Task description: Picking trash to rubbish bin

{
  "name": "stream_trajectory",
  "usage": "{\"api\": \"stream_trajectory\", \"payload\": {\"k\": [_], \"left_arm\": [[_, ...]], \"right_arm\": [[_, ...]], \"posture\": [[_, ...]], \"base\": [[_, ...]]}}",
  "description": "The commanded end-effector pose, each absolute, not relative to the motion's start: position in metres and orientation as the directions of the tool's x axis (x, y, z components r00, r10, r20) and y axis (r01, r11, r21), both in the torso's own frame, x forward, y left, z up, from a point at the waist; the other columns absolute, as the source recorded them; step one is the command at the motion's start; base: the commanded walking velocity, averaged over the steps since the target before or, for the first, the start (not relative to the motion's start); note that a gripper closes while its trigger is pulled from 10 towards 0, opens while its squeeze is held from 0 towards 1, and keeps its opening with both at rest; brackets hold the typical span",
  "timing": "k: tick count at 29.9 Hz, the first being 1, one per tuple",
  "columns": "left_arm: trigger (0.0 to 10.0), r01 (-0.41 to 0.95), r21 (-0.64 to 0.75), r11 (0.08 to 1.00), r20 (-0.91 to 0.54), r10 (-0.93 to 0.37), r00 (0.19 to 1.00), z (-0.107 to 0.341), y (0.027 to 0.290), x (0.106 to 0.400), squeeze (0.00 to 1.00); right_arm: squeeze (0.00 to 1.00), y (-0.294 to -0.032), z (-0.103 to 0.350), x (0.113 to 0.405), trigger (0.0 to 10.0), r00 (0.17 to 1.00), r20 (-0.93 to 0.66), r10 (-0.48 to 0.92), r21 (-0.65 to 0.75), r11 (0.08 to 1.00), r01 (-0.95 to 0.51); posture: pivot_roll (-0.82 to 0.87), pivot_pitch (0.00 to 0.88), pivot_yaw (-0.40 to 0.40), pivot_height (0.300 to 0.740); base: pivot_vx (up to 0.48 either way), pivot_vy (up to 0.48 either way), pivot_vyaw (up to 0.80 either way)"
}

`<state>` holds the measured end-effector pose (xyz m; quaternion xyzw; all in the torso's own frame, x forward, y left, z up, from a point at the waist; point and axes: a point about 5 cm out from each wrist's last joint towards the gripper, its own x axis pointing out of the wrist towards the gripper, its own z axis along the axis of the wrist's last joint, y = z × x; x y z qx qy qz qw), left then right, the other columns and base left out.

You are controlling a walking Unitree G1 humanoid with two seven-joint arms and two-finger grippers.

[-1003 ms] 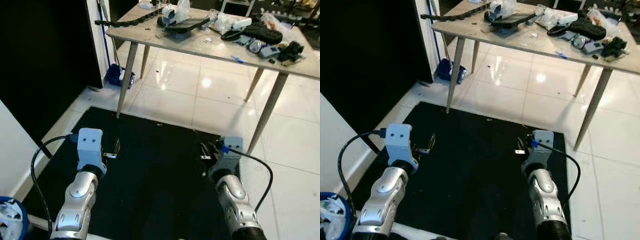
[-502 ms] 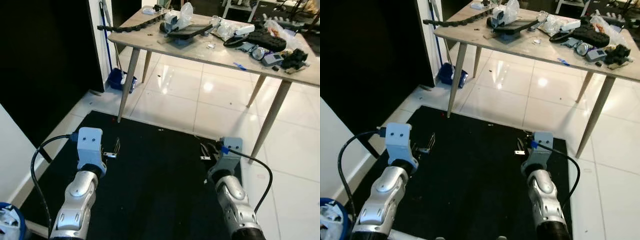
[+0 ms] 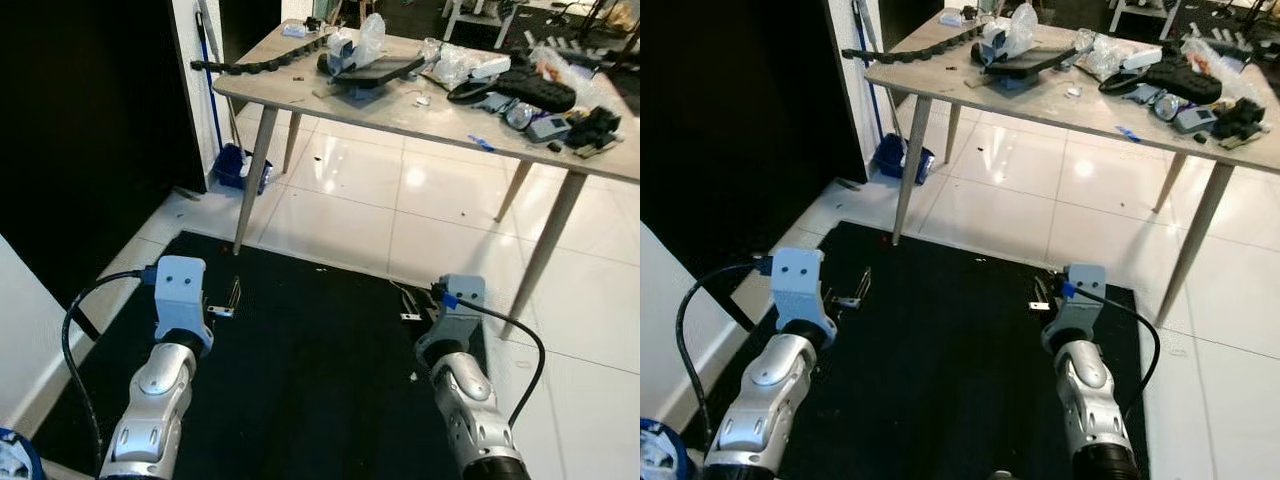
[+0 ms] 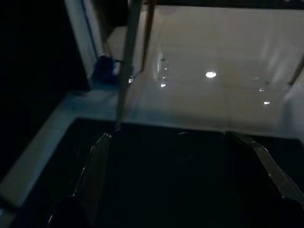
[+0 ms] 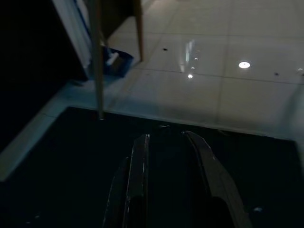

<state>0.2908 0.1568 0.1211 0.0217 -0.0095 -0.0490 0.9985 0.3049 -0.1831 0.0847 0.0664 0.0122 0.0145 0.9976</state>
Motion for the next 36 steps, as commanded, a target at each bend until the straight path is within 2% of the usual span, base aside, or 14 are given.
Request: {"api": "stream_trajectory", "payload": {"k": [1, 30, 36], "left_arm": [[10.0, 0.081, 0.037, 0.996, -0.013, -0.081, 0.997, 0.1138, 0.1614, 0.2878, 0.00], [10.0, 0.077, 0.030, 0.997, -0.011, -0.077, 0.997, 0.1141, 0.1591, 0.2874, 0.00], [10.0, 0.076, 0.028, 0.997, -0.009, -0.076, 0.997, 0.1150, 0.1588, 0.2887, 0.00]], "right_arm": [[0.00, -0.1821, 0.0818, 0.3031, 10.0, 0.999, -0.032, 0.025, 0.147, 0.989, -0.020], [0.00, -0.1824, 0.0826, 0.3039, 10.0, 0.999, -0.032, 0.025, 0.147, 0.989, -0.020], [0.00, -0.1864, 0.0868, 0.3065, 10.0, 1.000, -0.015, 0.012, 0.145, 0.989, -0.010]], "posture": [[0.02, 0.121, -0.041, 0.740], [0.02, 0.142, -0.046, 0.740], [0.02, 0.149, -0.043, 0.740]], "base": [[0.345, 0.000, 0.00], [0.346, 0.000, 0.00], [0.345, 0.000, -0.69]]}}
